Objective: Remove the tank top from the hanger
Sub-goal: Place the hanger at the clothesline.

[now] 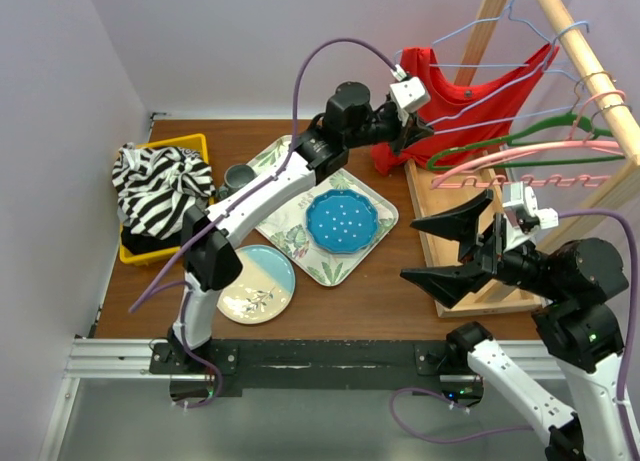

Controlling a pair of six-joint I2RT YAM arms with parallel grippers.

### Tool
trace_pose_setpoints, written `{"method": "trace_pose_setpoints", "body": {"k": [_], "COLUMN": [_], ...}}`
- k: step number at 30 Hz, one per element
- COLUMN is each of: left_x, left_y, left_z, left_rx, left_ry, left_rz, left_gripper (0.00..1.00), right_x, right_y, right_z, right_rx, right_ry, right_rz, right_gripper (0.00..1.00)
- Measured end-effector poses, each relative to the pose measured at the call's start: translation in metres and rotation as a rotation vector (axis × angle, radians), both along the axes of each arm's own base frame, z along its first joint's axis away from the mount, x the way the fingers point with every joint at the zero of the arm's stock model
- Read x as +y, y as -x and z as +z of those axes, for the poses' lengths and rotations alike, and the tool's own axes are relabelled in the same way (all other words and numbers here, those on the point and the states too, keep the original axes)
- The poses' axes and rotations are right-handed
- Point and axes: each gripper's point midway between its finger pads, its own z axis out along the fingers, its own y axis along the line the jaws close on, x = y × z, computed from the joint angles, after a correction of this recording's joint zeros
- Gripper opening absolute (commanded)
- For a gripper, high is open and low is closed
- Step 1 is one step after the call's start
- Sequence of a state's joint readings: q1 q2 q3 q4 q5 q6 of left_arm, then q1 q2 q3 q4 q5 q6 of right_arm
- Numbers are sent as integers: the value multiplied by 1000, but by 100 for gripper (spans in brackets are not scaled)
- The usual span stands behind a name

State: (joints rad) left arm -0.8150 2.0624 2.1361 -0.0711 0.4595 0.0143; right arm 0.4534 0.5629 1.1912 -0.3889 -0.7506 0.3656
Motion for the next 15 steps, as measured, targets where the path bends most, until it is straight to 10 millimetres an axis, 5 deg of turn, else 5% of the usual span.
{"method": "trace_pose_setpoints", "body": {"k": [2, 6, 12, 15], "left_x": [0, 1, 19, 38], "left_y": [-1, -4, -4, 5], "left_z": [-6, -6, -25, -34], "left_rx": [20, 36, 66, 75], "left_ry": [-11, -7, -37, -50], "left_rz": [6, 28, 104, 144], "left_gripper": [16, 50, 85, 90], "right_x": [0, 0, -6, -7], "right_y": [-1, -3, -11, -26], "right_z": [1, 5, 13, 13], "right_rx": [2, 3, 0, 22], "right_ry": [0, -6, -30, -35], "right_rz": [-1, -14, -80, -135], "right_gripper": [99, 99, 99, 99]}}
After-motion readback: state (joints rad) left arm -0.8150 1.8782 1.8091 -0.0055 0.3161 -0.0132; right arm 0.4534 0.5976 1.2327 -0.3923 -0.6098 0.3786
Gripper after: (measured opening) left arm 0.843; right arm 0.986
